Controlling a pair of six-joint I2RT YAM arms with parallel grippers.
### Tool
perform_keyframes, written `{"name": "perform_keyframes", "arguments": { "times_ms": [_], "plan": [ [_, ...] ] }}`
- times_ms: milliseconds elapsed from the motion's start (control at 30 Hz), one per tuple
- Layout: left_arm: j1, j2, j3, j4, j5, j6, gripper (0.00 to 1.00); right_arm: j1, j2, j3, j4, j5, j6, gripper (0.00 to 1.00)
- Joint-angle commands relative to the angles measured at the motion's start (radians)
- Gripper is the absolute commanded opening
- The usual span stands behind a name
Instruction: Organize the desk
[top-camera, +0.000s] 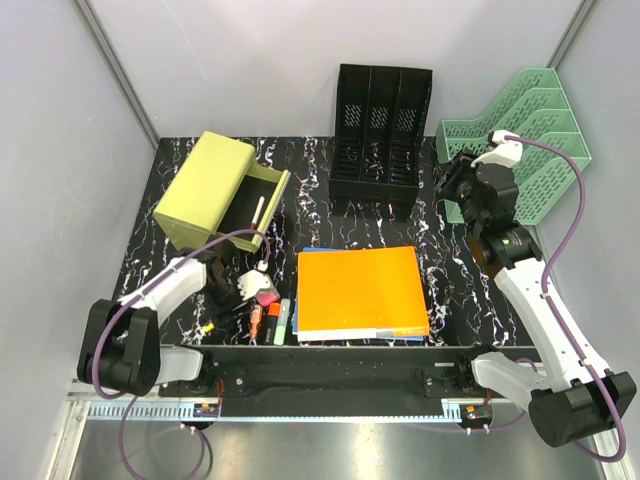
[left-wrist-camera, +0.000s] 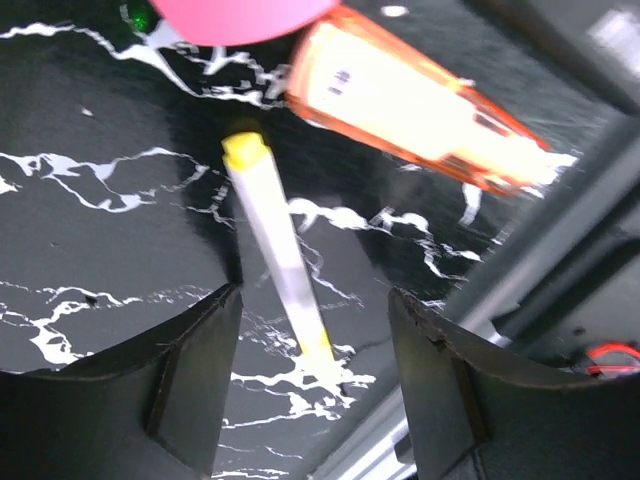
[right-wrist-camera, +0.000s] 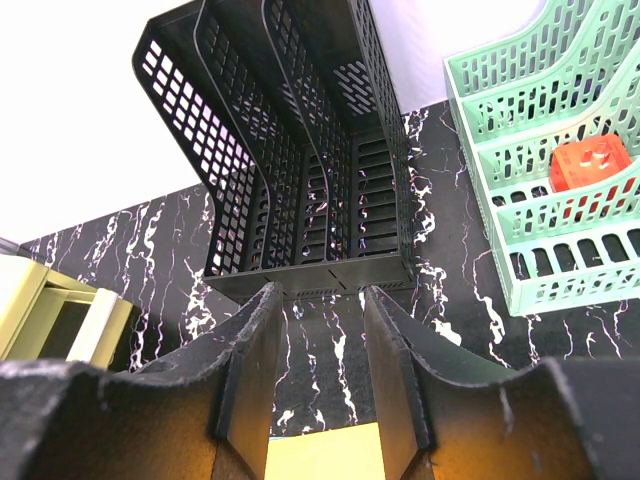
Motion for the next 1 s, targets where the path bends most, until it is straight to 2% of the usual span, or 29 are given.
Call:
{"name": "perform_keyframes", "arguments": {
  "times_ms": [0,167,267,300,400,500,567,733,833,967],
  "plan": [
    [-0.003,0.028,-0.028,0.098,-0.060,-0.044,0.63,0.010,-0.030,0.019,0.049,0.027,-0.014,0.47],
    [-0.003,0.054,-0.050,0.167,-0.138,-0.062,0.58,0.010,-0.033,0.022,0.050,0.019,-0.014,0.47],
    [-0.003,0.077,-0.051,0.166,-0.133,-0.064,0.45,0.010,-0.038,0.023,0.050,0.018,-0.014,0.46],
    [-0.003,0.090,-0.050,0.167,-0.132,-0.070,0.34,0.010,-0.039,0.025,0.049,0.018,-0.016,0.46],
    [-0.003,0.114,-0.047,0.166,-0.127,-0.081,0.16,0.010,-0.044,0.023,0.049,0.021,-0.016,0.46],
    [-0.003,0.114,-0.048,0.159,-0.124,-0.084,0.09,0.010,-0.047,0.020,0.047,0.024,-0.017,0.46],
    [-0.004,0.101,-0.042,0.146,-0.118,-0.088,0.00,0.010,-0.047,0.019,0.049,0.025,-0.017,0.45],
    [-0.003,0.028,0.019,0.055,-0.077,-0.092,0.00,0.010,-0.044,0.017,0.050,0.022,-0.014,0.45],
    [-0.001,-0.044,0.142,-0.075,-0.025,-0.092,0.00,0.010,-0.045,0.015,0.050,0.021,-0.014,0.45],
    [0.005,-0.135,0.405,-0.225,0.063,-0.085,0.00,0.010,-0.050,0.011,0.050,0.024,-0.011,0.45]
  ]
}}
